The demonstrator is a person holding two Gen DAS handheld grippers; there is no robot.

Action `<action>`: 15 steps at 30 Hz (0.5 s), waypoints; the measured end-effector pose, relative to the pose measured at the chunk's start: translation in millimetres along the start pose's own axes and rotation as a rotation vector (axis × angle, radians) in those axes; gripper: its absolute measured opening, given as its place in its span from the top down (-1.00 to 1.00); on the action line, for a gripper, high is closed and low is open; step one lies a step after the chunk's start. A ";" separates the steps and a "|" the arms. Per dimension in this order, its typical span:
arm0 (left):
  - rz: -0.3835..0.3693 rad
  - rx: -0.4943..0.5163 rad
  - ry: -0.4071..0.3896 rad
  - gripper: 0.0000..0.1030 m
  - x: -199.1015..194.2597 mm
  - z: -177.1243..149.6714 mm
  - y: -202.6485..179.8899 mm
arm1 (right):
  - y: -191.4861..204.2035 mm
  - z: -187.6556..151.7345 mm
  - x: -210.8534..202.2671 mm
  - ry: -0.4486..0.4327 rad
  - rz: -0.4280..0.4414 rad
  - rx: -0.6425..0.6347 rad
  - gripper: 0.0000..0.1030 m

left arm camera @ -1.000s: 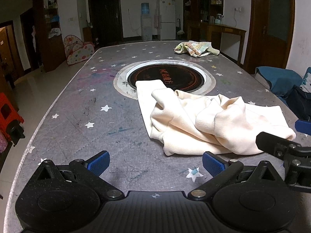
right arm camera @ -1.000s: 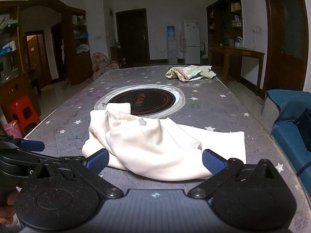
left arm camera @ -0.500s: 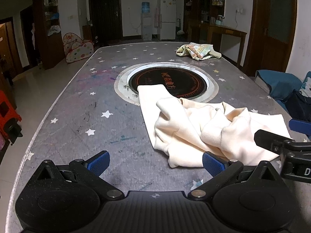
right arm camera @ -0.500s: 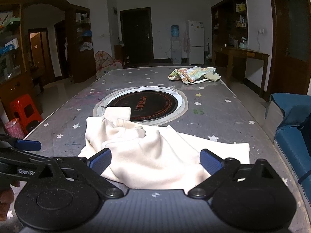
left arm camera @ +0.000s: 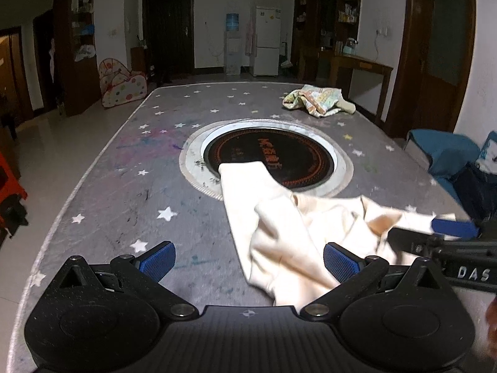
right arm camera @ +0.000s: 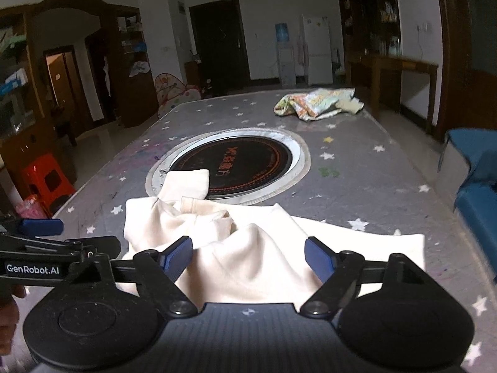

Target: Fold clothes

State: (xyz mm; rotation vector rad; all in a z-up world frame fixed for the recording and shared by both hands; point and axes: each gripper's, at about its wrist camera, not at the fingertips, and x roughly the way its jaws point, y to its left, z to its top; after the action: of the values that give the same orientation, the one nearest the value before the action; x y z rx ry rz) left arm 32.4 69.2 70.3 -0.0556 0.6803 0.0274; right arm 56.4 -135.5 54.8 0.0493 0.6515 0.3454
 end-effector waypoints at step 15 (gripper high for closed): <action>-0.144 0.038 0.040 -0.23 53.5 20.6 -5.4 | -24.4 1.8 33.4 0.105 0.156 0.126 0.28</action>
State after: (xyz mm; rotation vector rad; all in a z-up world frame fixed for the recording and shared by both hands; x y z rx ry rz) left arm 87.1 65.4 52.8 -0.0690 0.7151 -0.1251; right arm 89.5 -147.3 32.9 0.2043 0.7748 0.4595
